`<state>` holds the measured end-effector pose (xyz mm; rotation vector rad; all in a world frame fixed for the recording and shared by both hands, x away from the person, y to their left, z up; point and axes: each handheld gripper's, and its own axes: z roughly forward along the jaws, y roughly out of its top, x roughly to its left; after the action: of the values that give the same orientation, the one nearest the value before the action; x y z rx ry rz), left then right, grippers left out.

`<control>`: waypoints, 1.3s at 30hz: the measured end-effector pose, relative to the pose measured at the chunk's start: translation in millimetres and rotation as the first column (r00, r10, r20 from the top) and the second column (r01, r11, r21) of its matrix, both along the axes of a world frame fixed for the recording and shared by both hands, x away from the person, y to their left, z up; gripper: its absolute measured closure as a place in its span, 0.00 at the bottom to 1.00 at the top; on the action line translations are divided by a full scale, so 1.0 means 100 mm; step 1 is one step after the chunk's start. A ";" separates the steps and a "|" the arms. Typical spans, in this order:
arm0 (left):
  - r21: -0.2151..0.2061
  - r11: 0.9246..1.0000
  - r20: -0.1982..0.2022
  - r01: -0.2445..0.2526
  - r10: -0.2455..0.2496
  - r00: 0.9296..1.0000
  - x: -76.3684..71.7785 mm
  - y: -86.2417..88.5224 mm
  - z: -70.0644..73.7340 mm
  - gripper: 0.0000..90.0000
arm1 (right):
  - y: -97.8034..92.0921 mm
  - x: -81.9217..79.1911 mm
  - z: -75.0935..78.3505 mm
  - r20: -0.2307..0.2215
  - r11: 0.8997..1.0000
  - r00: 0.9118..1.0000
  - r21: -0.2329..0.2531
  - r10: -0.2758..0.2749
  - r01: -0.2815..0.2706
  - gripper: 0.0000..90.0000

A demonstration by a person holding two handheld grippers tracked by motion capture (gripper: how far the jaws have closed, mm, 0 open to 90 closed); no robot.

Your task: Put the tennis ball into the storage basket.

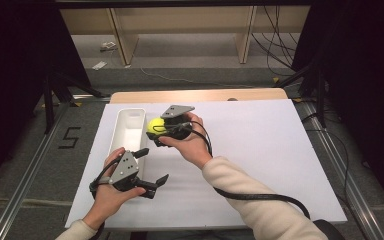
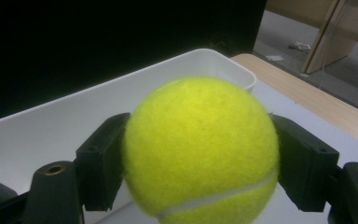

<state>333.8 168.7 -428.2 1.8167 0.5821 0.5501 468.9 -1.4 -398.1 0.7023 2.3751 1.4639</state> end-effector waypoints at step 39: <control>0.002 1.000 -0.004 0.008 -0.008 1.000 -0.01 -0.01 0.00 0.00 | 0.34 0.09 0.09 0.001 0.999 0.999 -0.013 0.051 -0.051 0.30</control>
<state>333.0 168.1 -428.2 1.8212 0.5766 0.5422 477.9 32.6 -388.6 0.6420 2.4166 1.4675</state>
